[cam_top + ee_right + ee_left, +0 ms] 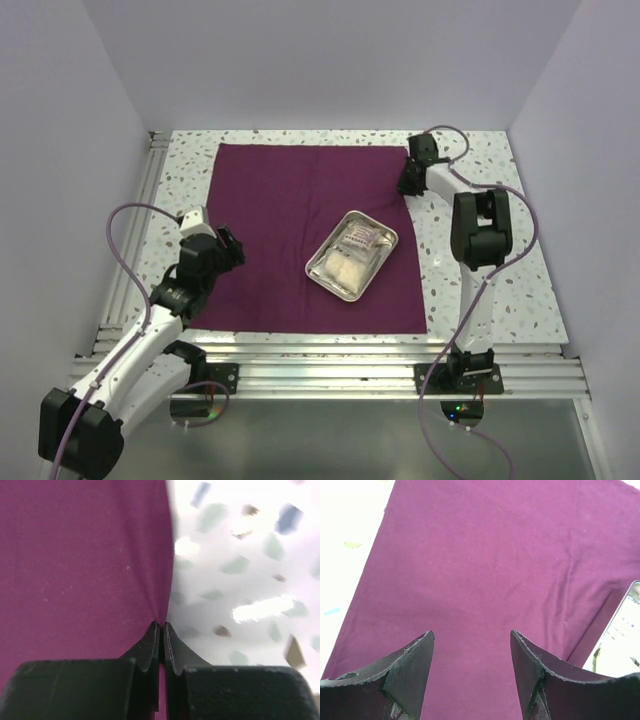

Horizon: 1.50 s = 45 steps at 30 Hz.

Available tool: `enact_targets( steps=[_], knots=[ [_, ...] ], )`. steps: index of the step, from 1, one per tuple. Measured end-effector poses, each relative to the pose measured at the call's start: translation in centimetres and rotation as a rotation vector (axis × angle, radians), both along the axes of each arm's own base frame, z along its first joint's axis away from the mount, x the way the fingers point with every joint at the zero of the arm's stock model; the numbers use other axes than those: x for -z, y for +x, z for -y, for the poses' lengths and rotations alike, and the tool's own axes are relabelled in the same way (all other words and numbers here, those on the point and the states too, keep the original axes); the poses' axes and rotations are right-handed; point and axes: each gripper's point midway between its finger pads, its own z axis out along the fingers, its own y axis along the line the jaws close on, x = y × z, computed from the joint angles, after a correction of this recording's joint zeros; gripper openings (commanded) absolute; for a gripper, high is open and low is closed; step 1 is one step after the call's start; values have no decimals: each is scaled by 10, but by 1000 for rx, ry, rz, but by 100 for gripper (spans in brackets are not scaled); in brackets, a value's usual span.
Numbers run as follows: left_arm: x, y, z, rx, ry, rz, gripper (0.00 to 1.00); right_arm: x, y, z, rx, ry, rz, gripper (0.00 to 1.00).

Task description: Prepare the surgical pack

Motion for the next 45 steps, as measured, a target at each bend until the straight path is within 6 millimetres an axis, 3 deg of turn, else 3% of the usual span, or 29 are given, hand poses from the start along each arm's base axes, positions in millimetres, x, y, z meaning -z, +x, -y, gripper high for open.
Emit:
enact_targets(
  steps=[3,9,12,16,23,28,32,34,39,43,45],
  knots=[
    [5,0,1,4,3,-14,70,1,-15,27,150,78,17,0],
    [17,3,6,23,4,-52,75,4,-105,152,651,175,67,0],
    [27,6,7,21,10,-78,74,4,-125,180,780,138,90,0],
    [44,10,9,5,7,-127,72,3,-121,172,779,135,105,0],
    [97,24,3,-73,17,-304,67,3,-117,165,764,146,121,0],
    [107,45,4,-113,3,-326,62,3,-117,165,761,148,126,0],
    [108,58,6,-133,-15,-303,51,2,-119,165,761,146,130,0],
    [108,65,6,-146,-14,-292,39,2,-119,164,759,145,131,0],
    [111,84,1,-197,6,-276,27,-3,-121,159,744,142,142,0],
    [112,102,2,-220,19,-265,0,-4,-128,151,724,139,141,0],
    [112,110,0,-224,22,-261,0,-4,-132,148,717,138,138,0]
  ],
)
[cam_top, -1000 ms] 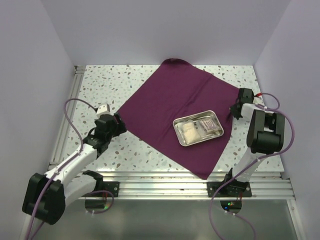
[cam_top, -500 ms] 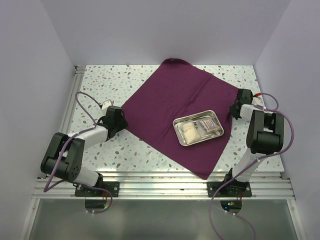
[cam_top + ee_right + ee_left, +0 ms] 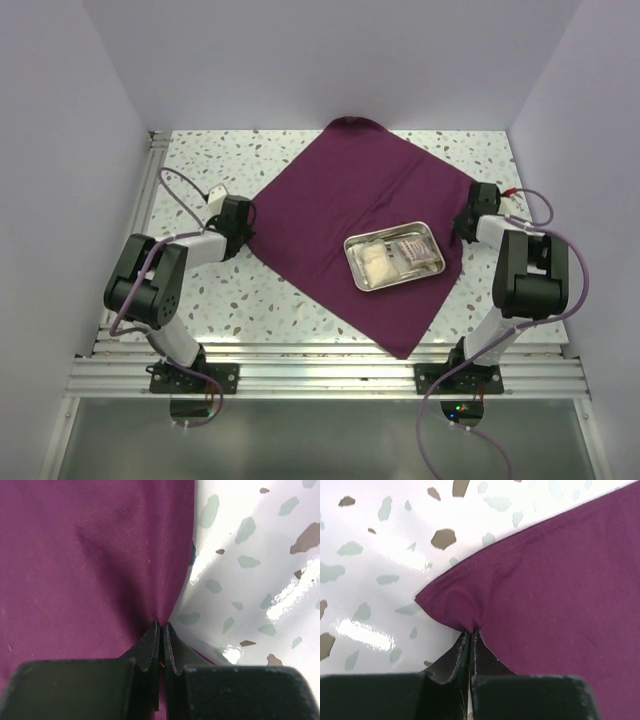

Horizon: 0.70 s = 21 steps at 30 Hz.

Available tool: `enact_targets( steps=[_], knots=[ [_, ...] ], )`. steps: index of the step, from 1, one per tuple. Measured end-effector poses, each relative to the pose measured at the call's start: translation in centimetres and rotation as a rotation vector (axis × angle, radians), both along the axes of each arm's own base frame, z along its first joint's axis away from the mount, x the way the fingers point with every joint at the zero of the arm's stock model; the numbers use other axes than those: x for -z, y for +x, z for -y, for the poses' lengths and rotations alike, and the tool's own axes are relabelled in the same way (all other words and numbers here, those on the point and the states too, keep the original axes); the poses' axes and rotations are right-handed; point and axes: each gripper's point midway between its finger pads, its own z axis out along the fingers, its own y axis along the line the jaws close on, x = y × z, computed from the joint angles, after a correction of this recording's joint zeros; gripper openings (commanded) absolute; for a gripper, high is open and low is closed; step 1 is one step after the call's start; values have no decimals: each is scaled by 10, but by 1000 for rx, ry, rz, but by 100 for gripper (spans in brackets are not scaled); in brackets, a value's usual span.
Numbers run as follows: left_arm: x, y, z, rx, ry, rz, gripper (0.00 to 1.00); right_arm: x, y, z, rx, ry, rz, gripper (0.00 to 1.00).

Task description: Prepare the surgical pack

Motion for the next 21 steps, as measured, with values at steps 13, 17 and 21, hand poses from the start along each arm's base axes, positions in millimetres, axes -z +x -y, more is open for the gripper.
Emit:
enact_targets(
  steps=[13,17,21],
  knots=[
    [-2,46,-81,-149,-51,-28,0,2,-7,-63,-160,-25,-31,0],
    [-1,58,-93,-174,-42,-36,0,6,-23,-78,-208,-33,-51,0],
    [-2,77,-96,-178,-34,-43,0,-1,-35,-69,-201,-72,-65,1]
  ],
)
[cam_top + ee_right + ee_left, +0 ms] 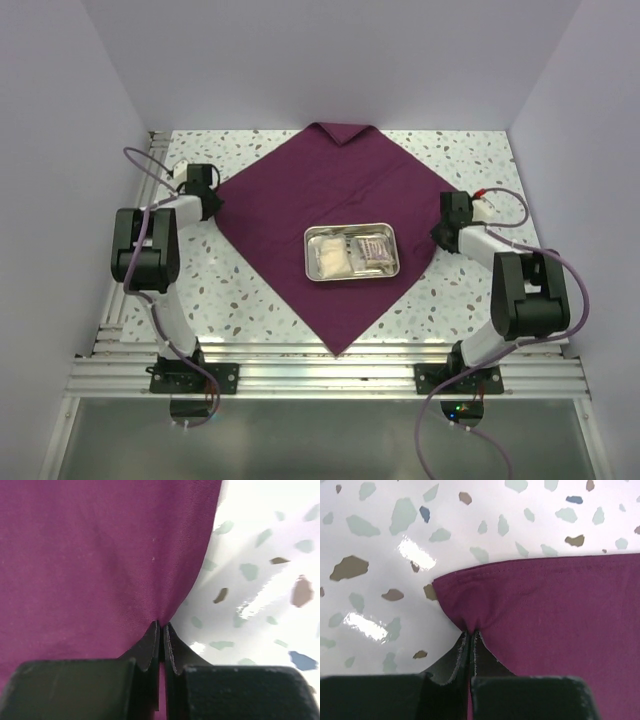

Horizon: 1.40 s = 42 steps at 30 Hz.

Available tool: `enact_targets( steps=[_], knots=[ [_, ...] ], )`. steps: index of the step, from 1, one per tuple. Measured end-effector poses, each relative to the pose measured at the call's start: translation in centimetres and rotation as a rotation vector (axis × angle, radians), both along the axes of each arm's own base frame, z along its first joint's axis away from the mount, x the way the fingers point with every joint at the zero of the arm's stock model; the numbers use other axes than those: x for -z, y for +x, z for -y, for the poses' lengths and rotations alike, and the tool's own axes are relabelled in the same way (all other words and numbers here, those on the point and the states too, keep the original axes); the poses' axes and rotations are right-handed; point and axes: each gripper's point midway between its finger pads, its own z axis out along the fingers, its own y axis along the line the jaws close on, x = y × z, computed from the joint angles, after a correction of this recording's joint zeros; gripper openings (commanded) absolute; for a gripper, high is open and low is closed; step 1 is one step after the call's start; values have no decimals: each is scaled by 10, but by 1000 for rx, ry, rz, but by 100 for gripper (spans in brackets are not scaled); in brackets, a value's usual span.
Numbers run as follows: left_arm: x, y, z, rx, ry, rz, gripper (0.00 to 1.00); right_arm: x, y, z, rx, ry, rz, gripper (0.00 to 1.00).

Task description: Prepare the surgical pack

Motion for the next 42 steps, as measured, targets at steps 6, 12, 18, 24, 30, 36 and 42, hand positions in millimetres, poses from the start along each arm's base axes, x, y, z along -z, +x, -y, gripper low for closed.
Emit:
enact_targets(
  steps=[6,12,18,24,30,36,42],
  knots=[
    [0,11,-3,1,7,-4,0,-12,-11,12,13,-64,-12,29],
    [-1,-4,-11,-20,39,-20,57,-8,-28,26,36,-138,-88,38],
    [-17,-21,-24,-64,85,-14,100,-20,-22,20,-45,-143,-50,61],
    [-32,-28,-13,-14,51,27,100,-55,-5,-23,-278,-62,126,60],
    [-65,-49,73,266,-43,155,98,-71,-5,-71,-510,-14,192,55],
    [-74,-76,160,554,-158,210,93,-65,-23,-117,-702,-15,157,51],
    [-64,-84,168,622,-175,225,86,-46,-32,-129,-764,-31,93,49]
  ],
)
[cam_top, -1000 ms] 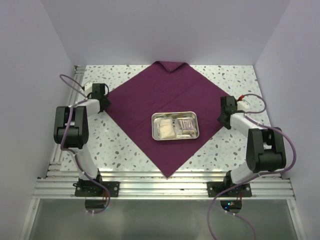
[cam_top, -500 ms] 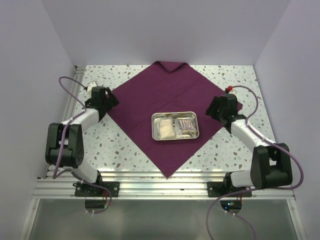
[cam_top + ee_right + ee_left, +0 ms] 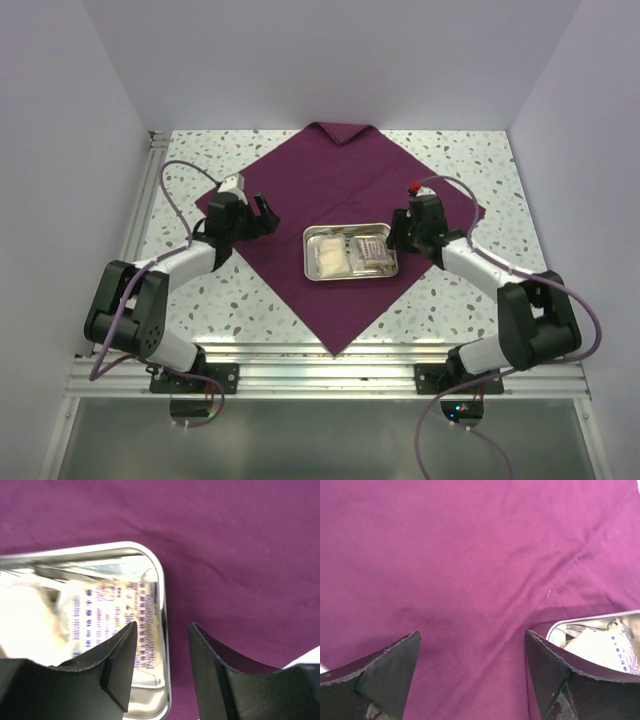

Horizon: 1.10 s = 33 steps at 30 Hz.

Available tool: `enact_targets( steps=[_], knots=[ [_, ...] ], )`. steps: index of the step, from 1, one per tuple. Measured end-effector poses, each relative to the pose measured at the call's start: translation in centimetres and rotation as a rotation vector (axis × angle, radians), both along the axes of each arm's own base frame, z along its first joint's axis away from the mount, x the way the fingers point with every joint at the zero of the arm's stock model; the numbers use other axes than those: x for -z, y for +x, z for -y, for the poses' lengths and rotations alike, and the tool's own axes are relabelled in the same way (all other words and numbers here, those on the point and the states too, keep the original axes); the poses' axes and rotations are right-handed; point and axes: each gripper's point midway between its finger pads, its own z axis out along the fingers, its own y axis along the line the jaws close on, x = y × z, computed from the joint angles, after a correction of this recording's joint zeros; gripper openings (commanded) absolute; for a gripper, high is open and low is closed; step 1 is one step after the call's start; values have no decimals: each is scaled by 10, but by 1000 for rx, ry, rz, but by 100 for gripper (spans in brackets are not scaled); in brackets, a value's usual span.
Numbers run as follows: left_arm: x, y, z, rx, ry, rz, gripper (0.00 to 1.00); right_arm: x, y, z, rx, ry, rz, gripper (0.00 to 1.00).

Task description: Prepare the surgical pack

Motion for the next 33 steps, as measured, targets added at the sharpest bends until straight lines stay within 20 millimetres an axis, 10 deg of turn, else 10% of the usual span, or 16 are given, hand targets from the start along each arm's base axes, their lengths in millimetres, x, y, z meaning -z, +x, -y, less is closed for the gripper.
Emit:
enact_targets(
  steps=[13,33],
  knots=[
    [13,-23,-2,22,-22,57,86,40,-5,-4,-9,-63,-134,11],
    [-8,-15,-4,4,-31,136,86,38,29,-27,26,-15,-132,9]
  ],
)
